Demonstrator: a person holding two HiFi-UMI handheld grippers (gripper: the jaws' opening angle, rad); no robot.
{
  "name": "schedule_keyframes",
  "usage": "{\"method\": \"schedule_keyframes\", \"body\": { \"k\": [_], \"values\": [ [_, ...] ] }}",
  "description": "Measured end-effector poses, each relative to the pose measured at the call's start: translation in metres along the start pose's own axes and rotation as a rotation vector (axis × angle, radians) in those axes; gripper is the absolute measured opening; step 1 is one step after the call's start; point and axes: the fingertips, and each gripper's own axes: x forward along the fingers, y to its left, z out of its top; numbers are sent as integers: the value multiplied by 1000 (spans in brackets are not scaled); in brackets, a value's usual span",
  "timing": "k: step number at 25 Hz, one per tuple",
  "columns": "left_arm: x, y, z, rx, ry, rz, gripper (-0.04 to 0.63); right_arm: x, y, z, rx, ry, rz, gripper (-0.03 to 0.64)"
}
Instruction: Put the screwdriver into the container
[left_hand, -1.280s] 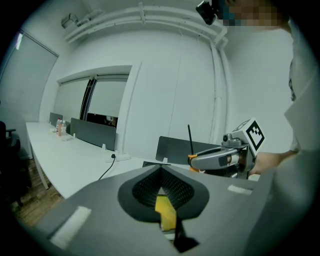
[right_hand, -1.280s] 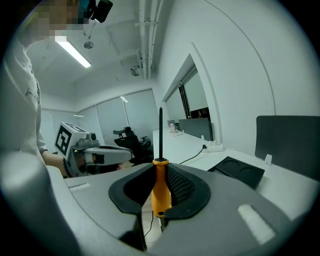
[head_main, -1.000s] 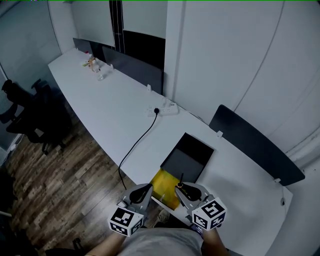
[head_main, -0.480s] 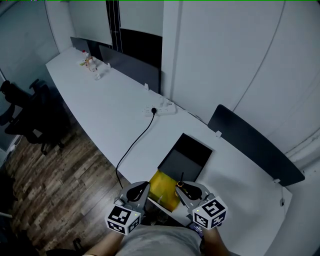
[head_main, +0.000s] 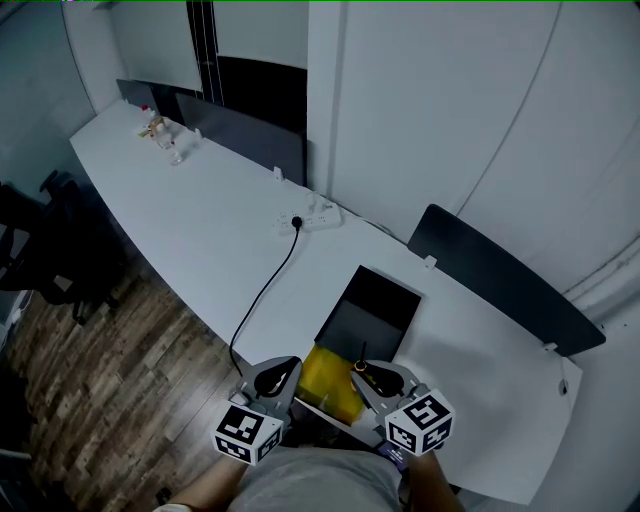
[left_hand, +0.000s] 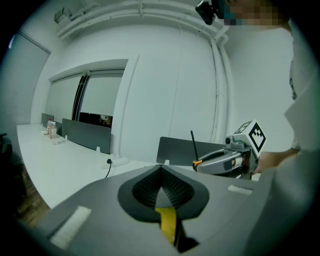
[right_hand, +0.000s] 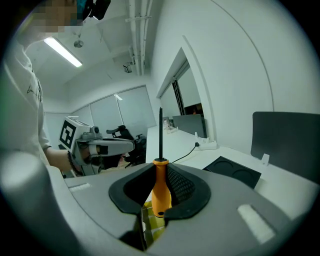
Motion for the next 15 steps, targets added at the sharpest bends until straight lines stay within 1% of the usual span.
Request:
{"method": "schedule_keyframes", "body": {
  "k": [7,15],
  "values": [
    [4,14,-4,-4,31,-34,2,15,2,-7,23,28,-19,84],
    [8,21,-21,0,81,-80,2,26,-2,-21,58,59,-48,84]
  ]
}}
